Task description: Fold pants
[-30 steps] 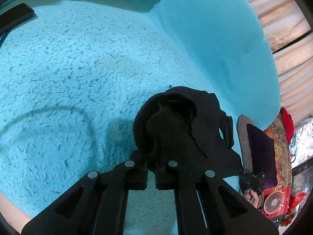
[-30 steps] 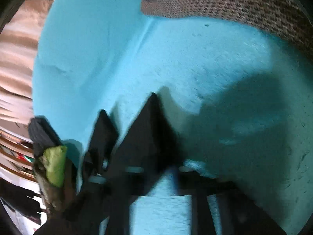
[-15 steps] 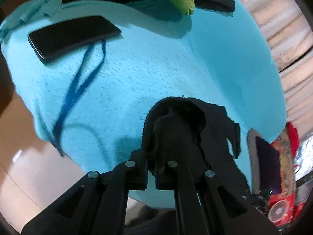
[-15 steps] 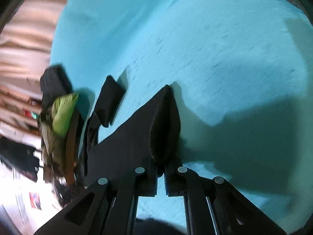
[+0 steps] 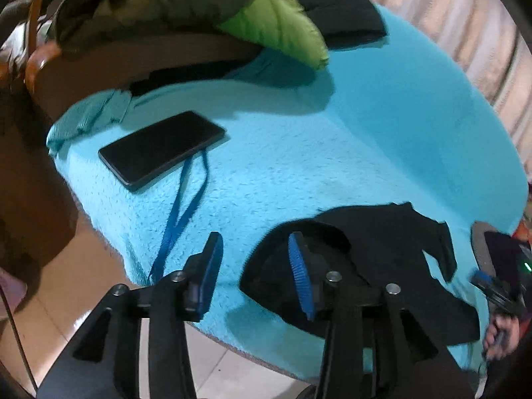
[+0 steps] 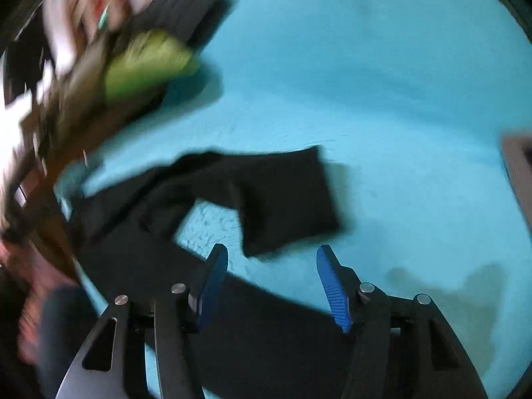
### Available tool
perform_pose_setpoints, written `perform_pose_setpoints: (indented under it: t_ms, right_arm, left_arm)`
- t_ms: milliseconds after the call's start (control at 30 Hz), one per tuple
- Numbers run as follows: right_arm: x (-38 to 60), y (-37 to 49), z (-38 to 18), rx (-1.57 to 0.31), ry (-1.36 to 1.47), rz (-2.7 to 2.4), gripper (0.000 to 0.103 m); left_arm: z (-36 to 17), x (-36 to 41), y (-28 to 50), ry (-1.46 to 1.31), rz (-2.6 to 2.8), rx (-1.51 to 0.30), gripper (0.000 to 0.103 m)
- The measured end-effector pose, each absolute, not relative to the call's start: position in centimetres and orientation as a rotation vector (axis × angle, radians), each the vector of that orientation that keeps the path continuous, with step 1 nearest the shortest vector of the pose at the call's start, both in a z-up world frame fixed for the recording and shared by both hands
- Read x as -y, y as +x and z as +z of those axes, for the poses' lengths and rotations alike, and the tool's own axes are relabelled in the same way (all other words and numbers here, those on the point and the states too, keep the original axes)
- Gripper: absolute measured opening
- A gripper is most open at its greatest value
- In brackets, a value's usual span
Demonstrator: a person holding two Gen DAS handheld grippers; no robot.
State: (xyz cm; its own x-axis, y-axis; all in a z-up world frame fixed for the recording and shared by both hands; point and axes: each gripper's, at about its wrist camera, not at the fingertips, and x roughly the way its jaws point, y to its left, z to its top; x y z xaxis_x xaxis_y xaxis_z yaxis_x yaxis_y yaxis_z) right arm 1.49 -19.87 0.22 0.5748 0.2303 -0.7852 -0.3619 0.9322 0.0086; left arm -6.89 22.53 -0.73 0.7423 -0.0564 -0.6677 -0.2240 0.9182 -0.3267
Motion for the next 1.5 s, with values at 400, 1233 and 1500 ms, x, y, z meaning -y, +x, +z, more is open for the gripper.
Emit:
perform_pose_setpoints:
  t_ms: [400,1233,1500]
  right_arm:
    - [20.1,2.7,-3.5,-0.878,-0.218,0.196,0.007]
    - [37.8,-8.6,3.9,-0.281,0.873,0.479,0.006]
    - [39.9,-8.7,3.4,-0.297,0.876,0.334,0.006]
  left_arm:
    - [-0.9,-12.3,-5.6,-0.104,-0.355,-0.824,0.055]
    - [0.9,-10.7,1.3,0.131,-0.116,-0.77,0.008]
    - [3.3,-14.3,10.7,-0.011,0.002,-0.763,0.008]
